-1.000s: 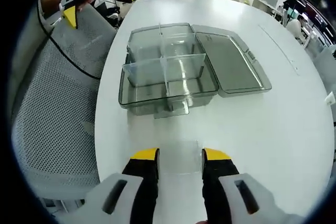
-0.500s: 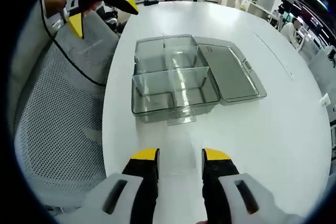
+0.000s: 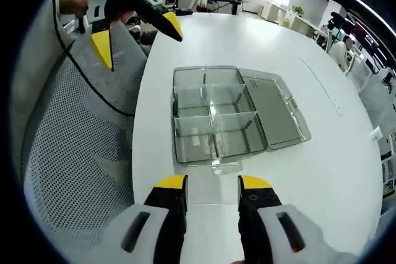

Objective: Insert the divider into the dual guide fixture by aligning both edges with the guide slots and pushing it downward to the bottom, including one-sided entry, uneven engagement, binding, and posture correction.

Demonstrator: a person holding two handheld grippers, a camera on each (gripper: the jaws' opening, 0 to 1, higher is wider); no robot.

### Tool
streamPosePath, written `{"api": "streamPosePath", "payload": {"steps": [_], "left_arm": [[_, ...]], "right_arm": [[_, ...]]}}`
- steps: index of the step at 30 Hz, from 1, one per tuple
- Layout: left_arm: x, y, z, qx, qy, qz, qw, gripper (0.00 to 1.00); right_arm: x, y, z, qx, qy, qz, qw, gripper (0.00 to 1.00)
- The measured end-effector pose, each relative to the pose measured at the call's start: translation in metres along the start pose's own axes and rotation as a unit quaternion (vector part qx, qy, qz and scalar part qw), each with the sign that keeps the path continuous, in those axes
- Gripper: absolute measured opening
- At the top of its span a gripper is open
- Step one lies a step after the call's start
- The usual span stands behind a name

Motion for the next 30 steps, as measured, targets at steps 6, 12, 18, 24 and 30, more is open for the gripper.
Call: {"api": "streamPosePath", "payload": {"steps": [6,12,18,24,30], "left_arm": [[0.002,-0.001,-0.005,-0.008,-0.002,0.015,0.9999,0.57],[0.002,-0.005,-0.009,-0.016,0.002,0.014,0.9998,0.54],[0.006,-0.01,-0.013,-0.025,0.0,0.016,0.9996,0.53],[0.008,-0.016,-0.015,-0.034,0.0,0.018,0.9993,0.52],[0.009,-0.019,-0.014,-0.039,0.002,0.017,0.9991,0.51]], "right_arm": [[0.01,0.008,0.006,-0.01,-0.013,0.003,0.9999,0.27],[0.018,0.014,0.012,-0.02,-0.022,0.012,0.9995,0.27],[0.032,0.021,0.019,-0.034,-0.037,0.02,0.9985,0.27],[0.043,0.026,0.024,-0.042,-0.046,0.032,0.9976,0.27],[0.05,0.029,0.03,-0.052,-0.053,0.04,0.9964,0.27]]}}
Point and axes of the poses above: the point that each gripper's makers call its tool centre point, and the gripper's own axes: z roughly backward along the fingers, y roughly to its left, x roughly out of its top, the point moved 9 cm from there along z, roughly backward along the fingers, and after that the axes turned 9 degrees about z, right-handed, at the moved point
